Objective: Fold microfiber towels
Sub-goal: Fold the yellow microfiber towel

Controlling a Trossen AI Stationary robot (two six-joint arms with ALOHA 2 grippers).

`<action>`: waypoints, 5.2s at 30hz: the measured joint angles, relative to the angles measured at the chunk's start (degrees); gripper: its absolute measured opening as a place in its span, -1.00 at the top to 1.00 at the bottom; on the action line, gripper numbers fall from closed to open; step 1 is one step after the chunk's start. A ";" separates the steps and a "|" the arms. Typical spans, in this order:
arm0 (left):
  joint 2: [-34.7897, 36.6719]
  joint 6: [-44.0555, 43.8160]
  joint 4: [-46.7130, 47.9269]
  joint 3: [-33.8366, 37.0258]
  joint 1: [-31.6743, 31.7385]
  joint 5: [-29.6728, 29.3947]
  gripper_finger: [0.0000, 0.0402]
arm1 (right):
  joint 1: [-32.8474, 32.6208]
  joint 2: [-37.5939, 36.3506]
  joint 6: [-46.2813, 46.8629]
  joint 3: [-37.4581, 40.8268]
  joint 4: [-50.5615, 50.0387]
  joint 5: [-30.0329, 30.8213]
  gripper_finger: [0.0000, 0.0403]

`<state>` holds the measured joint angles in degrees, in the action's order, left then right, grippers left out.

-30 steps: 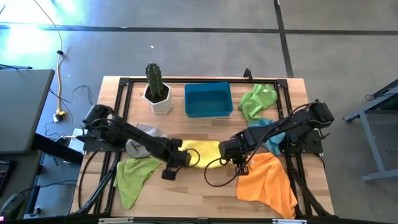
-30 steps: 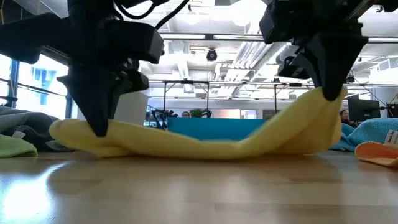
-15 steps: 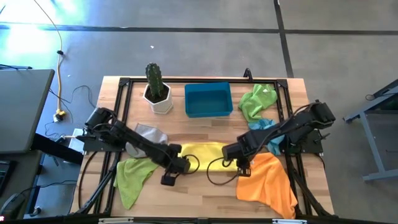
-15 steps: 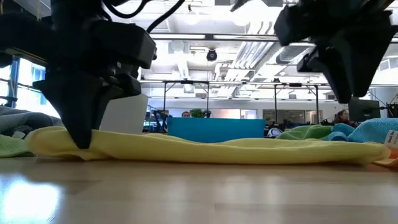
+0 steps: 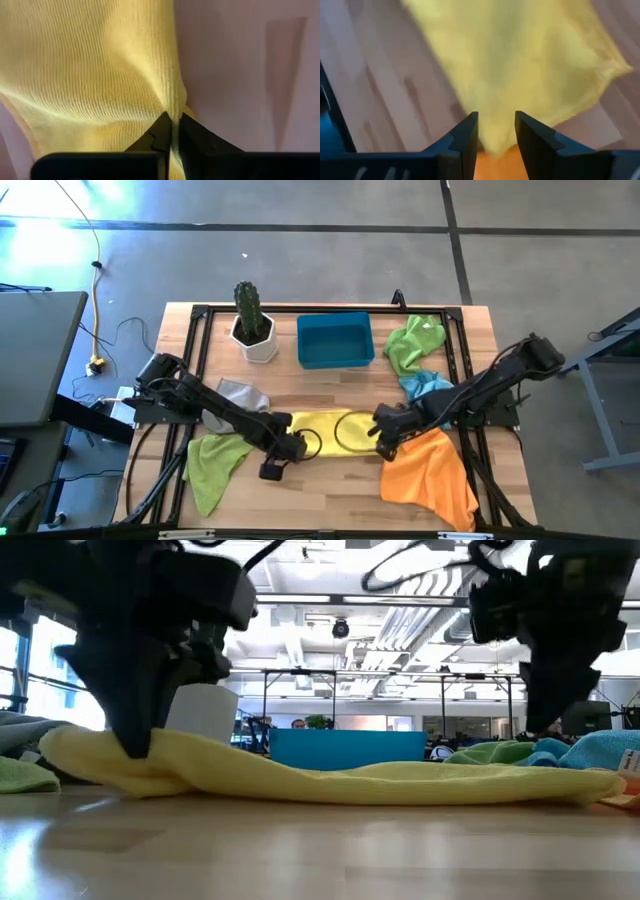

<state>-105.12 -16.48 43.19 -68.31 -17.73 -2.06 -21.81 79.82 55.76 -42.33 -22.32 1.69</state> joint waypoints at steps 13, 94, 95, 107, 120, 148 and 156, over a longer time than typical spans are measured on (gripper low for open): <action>0.02 -2.40 3.01 -1.60 0.08 -0.07 0.39 | 0.49 -2.34 16.63 3.90 1.72 7.16 0.01; 0.07 -17.42 11.09 -17.79 0.95 -4.15 0.35 | 1.93 5.67 11.31 -9.09 -41.68 -0.93 1.00; 0.07 -17.43 11.07 -18.06 0.95 -3.66 0.35 | 1.93 5.67 11.12 -9.74 -42.06 -1.21 1.00; 0.07 -11.67 14.98 -18.47 1.83 -2.37 0.35 | 1.93 5.65 17.06 -18.05 -40.06 -2.99 1.00; 0.07 2.08 22.82 -18.47 5.07 -2.41 0.35 | 2.69 9.58 26.63 -18.75 -23.52 1.33 1.00; 12.99 12.19 30.76 -18.49 5.11 -3.56 0.35 | 6.47 26.72 25.23 -18.68 23.05 7.46 1.00; 14.14 11.14 30.67 -18.50 5.11 -6.06 0.35 | 6.47 28.07 25.21 -18.68 24.50 11.00 1.00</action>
<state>-90.98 -5.34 73.87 -86.81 -12.62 -8.12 -15.33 107.90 80.97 -61.01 2.18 12.69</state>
